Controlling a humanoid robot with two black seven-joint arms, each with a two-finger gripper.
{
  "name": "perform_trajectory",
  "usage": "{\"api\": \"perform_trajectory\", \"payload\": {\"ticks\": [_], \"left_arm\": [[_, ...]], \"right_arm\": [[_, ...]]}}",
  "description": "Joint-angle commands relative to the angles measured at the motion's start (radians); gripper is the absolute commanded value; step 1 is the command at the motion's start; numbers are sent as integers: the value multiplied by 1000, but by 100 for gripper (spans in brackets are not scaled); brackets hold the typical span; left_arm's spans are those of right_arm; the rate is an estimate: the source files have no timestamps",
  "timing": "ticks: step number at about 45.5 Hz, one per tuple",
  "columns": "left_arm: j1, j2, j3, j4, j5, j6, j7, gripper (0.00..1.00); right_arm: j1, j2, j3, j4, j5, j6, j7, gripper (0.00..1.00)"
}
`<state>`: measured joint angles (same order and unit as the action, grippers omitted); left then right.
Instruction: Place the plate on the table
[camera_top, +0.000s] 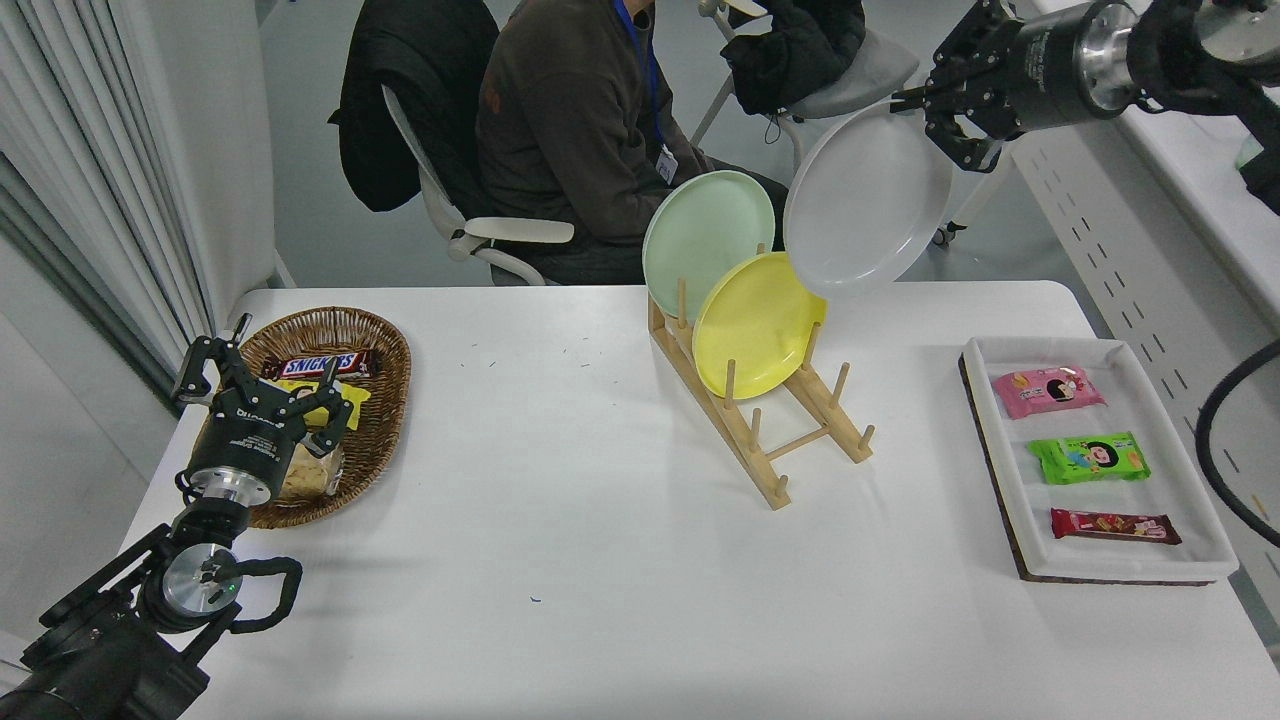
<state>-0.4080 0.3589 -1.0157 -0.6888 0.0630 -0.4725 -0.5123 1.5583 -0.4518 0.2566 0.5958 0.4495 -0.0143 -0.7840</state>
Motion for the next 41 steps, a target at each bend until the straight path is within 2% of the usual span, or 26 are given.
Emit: {"api": "perform_trajectory", "payload": {"ticks": [1,12,17,31,35,41], "left_arm": [[0,0,0,0,0,0,0,98],[0,0,0,0,0,0,0,98],[0,0,0,0,0,0,0,98],[0,0,-1,0,0,0,0,98],[0,0,0,0,0,0,0,98],[0,0,-1,0,0,0,0,98]], "right_arm": [[20,27,0,22,77,-119,-1,0],[29,110,1,22,110,-222,-1,0],[19,134,-2,25,166,-230,-1,0],[-18,189,10,47,176,-259,-1,0],[-21,191,13,81,199,-315,-1,0],[-4,193,15,85,245,-476,-1,0]]}}
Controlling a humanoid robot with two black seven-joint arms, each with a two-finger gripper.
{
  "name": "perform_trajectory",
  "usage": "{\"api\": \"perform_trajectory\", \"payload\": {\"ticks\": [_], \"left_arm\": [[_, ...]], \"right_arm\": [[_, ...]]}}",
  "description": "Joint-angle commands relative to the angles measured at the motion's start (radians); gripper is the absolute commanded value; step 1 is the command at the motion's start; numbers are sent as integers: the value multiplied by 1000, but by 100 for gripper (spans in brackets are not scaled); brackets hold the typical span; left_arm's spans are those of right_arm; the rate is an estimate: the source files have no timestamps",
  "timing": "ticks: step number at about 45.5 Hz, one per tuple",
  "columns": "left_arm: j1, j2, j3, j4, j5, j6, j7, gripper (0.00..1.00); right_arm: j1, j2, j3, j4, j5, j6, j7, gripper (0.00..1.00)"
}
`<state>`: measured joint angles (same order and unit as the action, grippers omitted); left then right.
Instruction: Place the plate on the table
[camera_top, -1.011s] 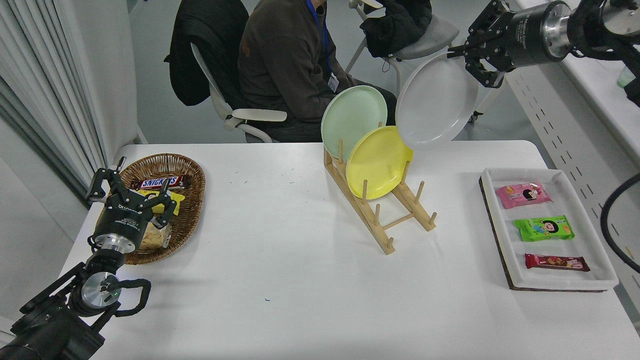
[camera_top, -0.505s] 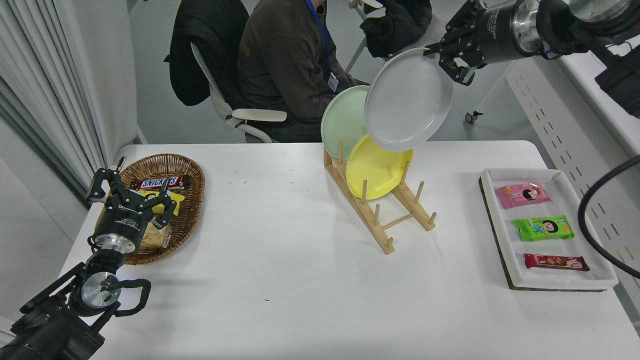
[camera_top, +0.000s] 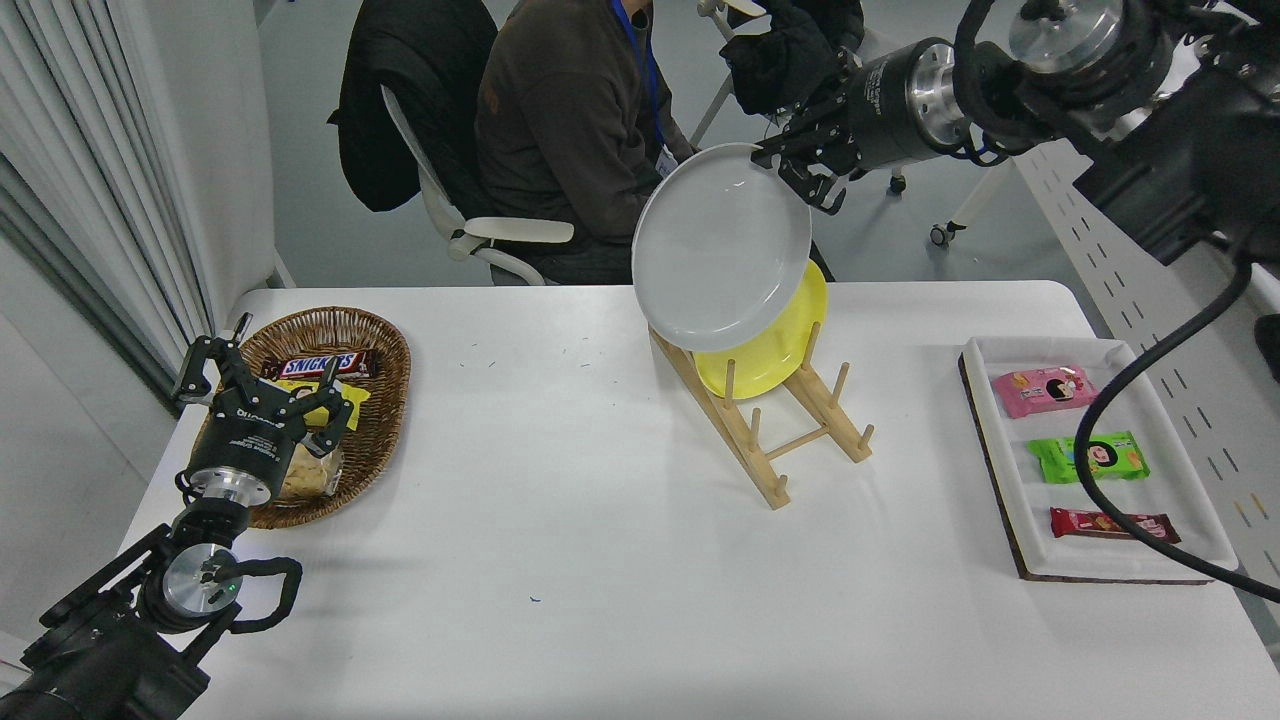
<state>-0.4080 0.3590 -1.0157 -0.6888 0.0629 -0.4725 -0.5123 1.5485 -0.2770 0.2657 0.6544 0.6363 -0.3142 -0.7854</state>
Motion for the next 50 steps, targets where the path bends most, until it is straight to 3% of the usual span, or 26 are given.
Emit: {"api": "perform_trajectory", "payload": {"ticks": [1,24,35,50], "left_arm": [[0,0,0,0,0,0,0,98],[0,0,0,0,0,0,0,98],[0,0,0,0,0,0,0,98],[0,0,0,0,0,0,0,98]], "right_arm": [[5,19,6,28,60,-195,0,0],[-77,108,10,28,65,-215,0,0],[-232,193,259,24,45,-209,0,0],[-309,225,268,14,45,-233,0,0]]}}
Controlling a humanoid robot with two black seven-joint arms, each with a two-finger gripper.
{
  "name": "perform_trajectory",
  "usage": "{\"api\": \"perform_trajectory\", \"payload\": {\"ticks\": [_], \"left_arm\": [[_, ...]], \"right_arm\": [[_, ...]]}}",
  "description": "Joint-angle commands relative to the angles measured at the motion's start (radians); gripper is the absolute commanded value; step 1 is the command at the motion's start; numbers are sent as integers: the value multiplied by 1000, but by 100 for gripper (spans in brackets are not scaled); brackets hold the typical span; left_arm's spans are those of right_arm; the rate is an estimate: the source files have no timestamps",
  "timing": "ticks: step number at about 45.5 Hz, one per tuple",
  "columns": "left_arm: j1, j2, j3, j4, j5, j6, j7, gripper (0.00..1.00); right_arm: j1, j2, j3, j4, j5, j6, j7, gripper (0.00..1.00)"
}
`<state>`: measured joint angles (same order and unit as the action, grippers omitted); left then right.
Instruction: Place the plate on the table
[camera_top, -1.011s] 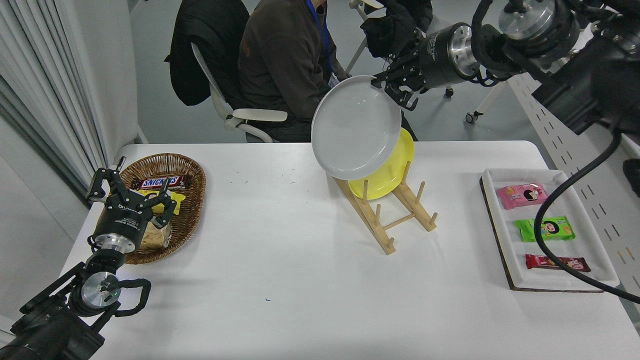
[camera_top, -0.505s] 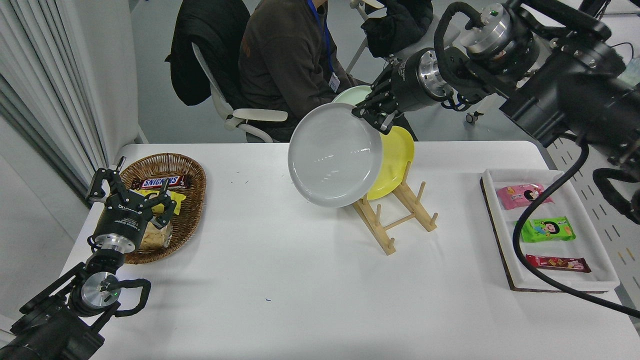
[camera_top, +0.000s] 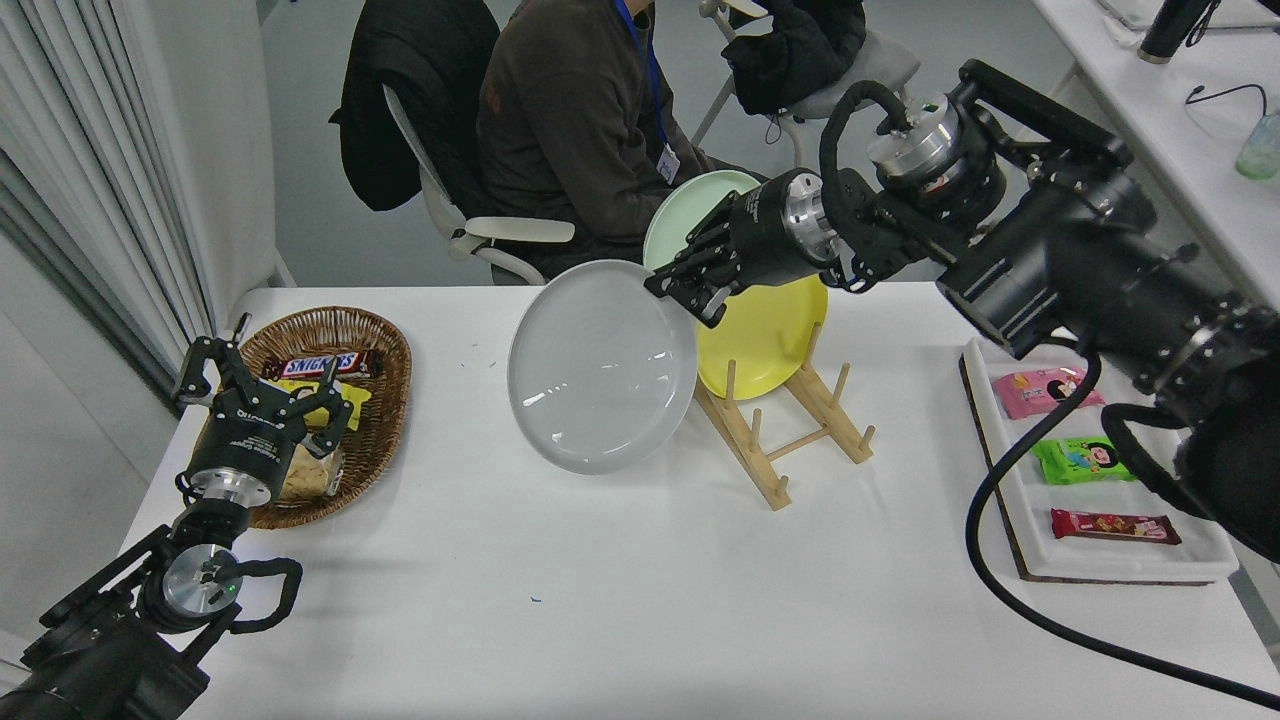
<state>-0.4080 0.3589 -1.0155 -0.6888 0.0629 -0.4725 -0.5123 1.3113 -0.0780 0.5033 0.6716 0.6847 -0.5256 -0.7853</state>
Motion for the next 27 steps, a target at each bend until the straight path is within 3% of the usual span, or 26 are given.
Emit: {"api": "perform_trajectory", "payload": {"ticks": [1,11,27], "left_arm": [[0,0,0,0,0,0,0,98],[0,0,0,0,0,0,0,98],[0,0,0,0,0,0,0,98]], "right_arm": [[-73,26,27,-3,-4,-28,0,0],[-78,38,17,-1,-48,-33,0,0],[-92,53,32,-6,-2,-168,0,0]]}}
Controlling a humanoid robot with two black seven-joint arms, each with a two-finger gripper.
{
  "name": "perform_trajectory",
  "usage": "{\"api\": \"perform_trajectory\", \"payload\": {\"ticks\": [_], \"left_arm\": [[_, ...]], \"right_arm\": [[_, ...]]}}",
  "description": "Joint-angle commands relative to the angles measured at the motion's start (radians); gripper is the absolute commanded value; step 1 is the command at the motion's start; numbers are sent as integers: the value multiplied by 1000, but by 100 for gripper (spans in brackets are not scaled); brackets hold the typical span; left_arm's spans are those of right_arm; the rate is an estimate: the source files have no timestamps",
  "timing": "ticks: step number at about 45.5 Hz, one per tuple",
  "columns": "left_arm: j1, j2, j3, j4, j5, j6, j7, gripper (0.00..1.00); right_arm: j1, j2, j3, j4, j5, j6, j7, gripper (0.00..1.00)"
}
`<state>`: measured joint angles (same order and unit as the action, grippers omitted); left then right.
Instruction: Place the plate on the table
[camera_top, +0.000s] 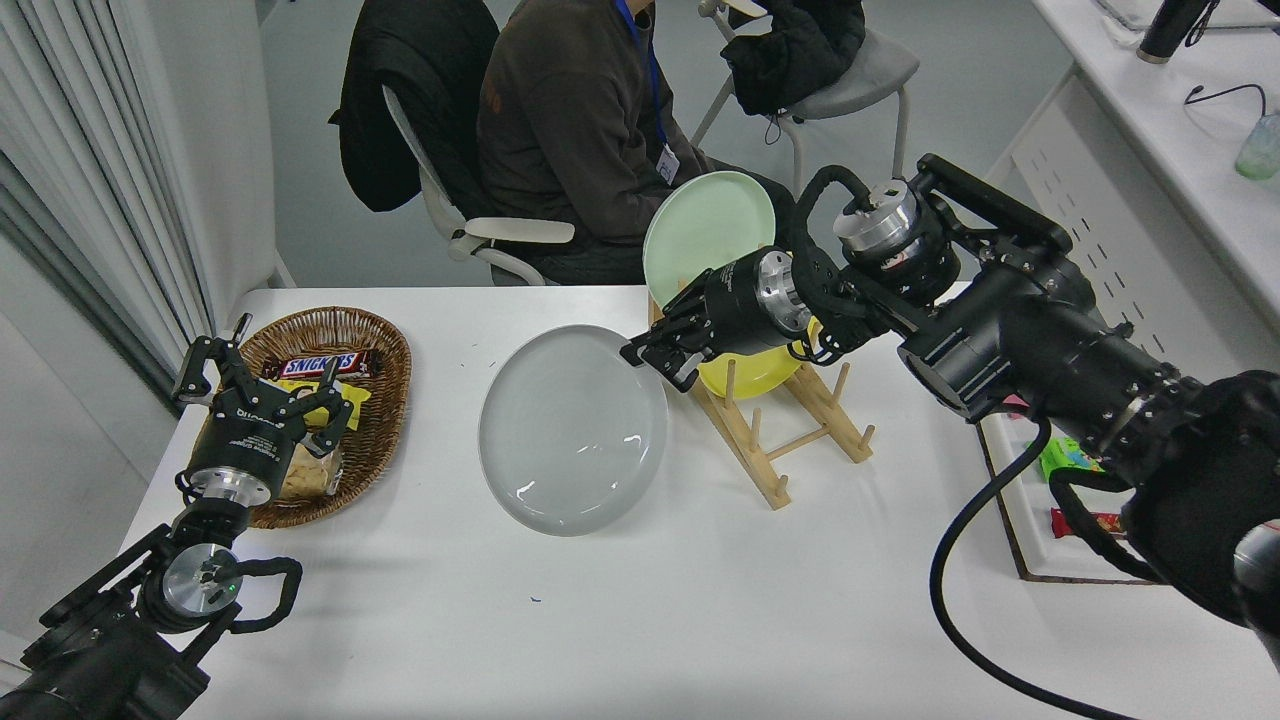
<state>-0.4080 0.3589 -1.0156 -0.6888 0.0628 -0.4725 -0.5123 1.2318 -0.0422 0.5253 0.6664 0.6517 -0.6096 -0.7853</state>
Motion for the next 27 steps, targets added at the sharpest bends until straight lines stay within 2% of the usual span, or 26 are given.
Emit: {"api": "perform_trajectory", "payload": {"ticks": [1,11,27], "left_arm": [[0,0,0,0,0,0,0,98],[0,0,0,0,0,0,0,98],[0,0,0,0,0,0,0,98]], "right_arm": [[-18,21,10,-1,40,-84,0,0],[-113,42,64,-1,49,-75,0,0],[-184,42,128,-45,42,-44,0,0]]}}
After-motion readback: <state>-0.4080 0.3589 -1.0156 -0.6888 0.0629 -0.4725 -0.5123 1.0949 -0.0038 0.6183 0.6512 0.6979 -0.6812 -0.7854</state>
